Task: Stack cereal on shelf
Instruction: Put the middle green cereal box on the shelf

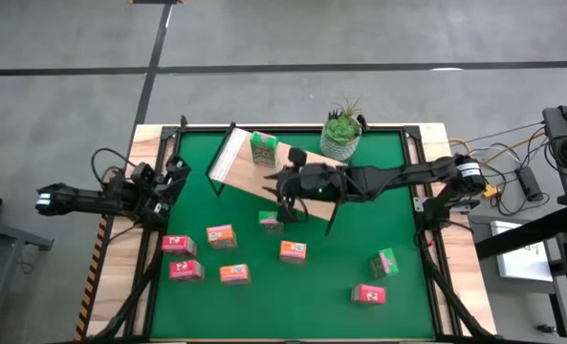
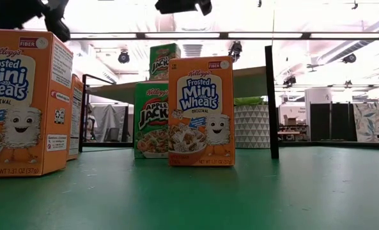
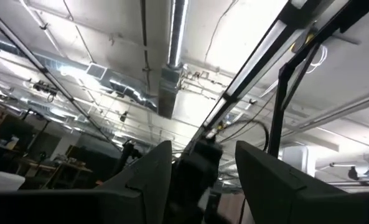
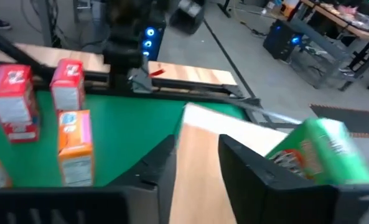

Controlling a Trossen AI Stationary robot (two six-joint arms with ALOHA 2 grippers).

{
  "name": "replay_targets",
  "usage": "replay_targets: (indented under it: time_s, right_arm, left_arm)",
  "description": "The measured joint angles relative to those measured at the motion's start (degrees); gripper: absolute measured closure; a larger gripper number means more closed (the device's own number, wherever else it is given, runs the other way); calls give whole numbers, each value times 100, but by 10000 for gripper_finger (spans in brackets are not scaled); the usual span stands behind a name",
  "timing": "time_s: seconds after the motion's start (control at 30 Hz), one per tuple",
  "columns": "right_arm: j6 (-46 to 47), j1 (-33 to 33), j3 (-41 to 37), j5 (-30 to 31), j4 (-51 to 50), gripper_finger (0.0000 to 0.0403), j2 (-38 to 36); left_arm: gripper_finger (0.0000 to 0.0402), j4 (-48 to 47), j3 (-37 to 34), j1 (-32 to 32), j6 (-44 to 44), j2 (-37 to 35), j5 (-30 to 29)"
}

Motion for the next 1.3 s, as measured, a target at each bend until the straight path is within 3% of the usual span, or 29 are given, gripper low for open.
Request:
replay_targets:
  time_s: [0.2,0.37,0.47,0.63,0.9,1.3]
  right_arm:
    - [158,87,-780,-18,860,346,0]
    - [307,50,-1432,-13,1576,376,0]
    - [508,-15,-1621,-22,1651,390,0]
    - [773,-212,-1787,-13,1647,394,37]
    - [813,-710,-1732,-15,1702,394,188]
    - [461,-885,-1739,-70,2553,394,195]
  left_arm:
    - [239,-829,874,-2,284,299,518]
    - [239,-2485,1700,-2,1035,354,493]
    - [244,-3661,2160,-2,1531,308,163]
    - [285,-4979,2490,0,2291,281,-987]
    - [390,-4957,2156,0,2849,182,-1180]
    - [400,-4790,2156,0,3260,1,-1183]
